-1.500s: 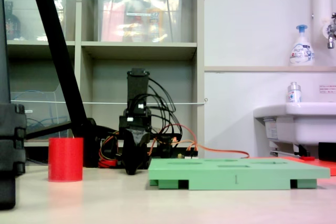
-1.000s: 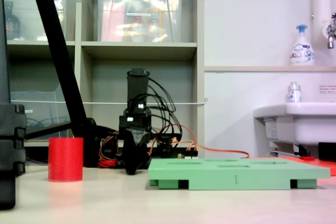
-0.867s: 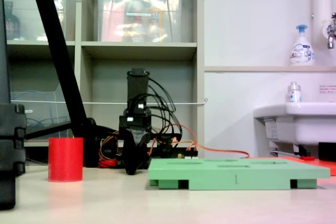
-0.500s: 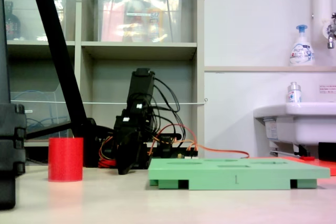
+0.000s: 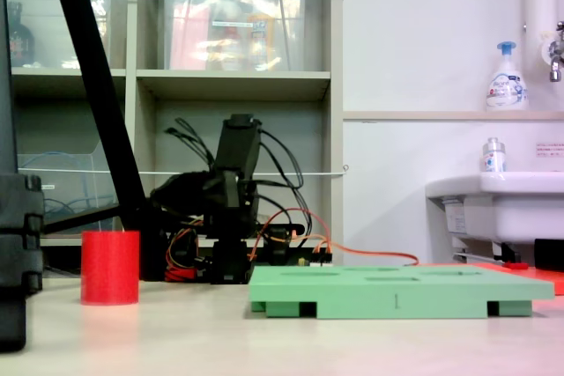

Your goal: Put the cylinder block into the corresponding hole

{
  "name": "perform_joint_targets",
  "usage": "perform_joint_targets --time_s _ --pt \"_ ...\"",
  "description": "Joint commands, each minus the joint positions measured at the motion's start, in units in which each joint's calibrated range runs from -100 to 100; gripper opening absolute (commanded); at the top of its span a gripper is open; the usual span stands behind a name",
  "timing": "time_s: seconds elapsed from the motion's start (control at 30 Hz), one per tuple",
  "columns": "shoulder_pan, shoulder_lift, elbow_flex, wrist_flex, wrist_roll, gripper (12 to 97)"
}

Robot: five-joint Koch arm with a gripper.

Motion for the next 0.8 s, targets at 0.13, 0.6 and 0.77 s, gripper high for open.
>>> perform_joint_targets --time_s 0.13,0.6,0.77 --pt "-2.3 -0.5 -0.9 -1.2 0.9 48.1" --pt "-2.8 44.6 -0.9 26.9 -3.3 82.4" --pt "-2.8 61.9 1.2 34.7 -4.2 82.4"
